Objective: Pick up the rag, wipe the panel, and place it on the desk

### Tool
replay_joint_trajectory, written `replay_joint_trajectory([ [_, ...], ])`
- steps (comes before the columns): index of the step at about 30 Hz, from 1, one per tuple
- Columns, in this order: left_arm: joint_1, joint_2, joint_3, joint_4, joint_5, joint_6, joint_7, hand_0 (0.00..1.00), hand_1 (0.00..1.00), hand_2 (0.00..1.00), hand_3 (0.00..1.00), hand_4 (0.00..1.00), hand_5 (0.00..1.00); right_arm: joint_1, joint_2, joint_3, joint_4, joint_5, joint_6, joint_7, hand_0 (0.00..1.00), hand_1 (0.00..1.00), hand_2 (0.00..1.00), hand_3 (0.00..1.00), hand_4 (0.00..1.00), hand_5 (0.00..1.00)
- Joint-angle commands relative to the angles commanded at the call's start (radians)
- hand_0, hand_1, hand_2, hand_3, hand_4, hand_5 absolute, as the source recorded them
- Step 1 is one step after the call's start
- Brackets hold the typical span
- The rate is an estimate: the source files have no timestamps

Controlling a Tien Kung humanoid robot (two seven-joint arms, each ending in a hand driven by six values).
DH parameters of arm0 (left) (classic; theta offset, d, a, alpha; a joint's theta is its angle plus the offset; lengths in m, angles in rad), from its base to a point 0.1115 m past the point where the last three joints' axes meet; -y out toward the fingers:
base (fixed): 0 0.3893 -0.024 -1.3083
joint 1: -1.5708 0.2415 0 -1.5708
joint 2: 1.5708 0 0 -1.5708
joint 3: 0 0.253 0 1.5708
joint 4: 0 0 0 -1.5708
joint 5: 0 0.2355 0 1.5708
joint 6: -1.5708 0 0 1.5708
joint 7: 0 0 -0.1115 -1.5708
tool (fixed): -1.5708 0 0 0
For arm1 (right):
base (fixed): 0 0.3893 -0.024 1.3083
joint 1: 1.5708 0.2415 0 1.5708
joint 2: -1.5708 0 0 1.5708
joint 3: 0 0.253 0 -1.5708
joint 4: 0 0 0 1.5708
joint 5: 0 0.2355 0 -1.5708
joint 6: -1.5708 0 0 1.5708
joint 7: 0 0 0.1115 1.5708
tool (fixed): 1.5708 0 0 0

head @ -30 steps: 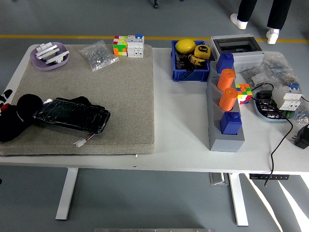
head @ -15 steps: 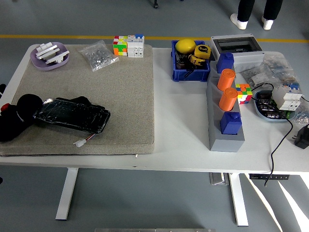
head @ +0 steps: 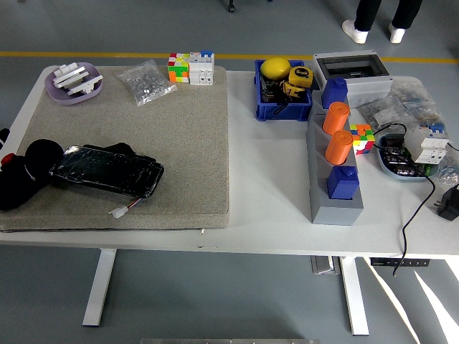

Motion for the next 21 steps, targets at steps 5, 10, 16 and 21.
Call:
replay_joint_trajectory([
  [5, 0.001, 0.013, 0.003, 0.001, -0.001, 0.000, 0.001, 0.670, 0.644, 0.600, 0.569, 0.878, 0.197, 0.001, -0.003, -0.012, 0.000, 0.010, -0.001, -0.001, 0.769, 0.615, 0.674, 0.565, 0.972, 0.466],
  [10, 0.002, 0.022, 0.004, -0.004, 0.012, 0.004, 0.005, 0.670, 0.644, 0.600, 0.569, 0.878, 0.197, 0.008, -0.009, -0.029, 0.000, 0.023, -0.001, -0.002, 0.769, 0.615, 0.674, 0.565, 0.972, 0.466],
  [16, 0.007, 0.028, 0.004, -0.015, 0.033, 0.010, 0.013, 0.668, 0.645, 0.603, 0.569, 0.876, 0.198, 0.017, -0.015, -0.049, 0.000, 0.037, -0.001, -0.003, 0.770, 0.618, 0.674, 0.565, 0.970, 0.465],
  [21, 0.000, 0.029, 0.005, -0.020, 0.067, 0.010, 0.020, 0.673, 0.644, 0.605, 0.570, 0.874, 0.200, 0.017, -0.019, -0.046, 0.000, 0.040, 0.000, -0.004, 0.770, 0.620, 0.674, 0.565, 0.971, 0.467],
])
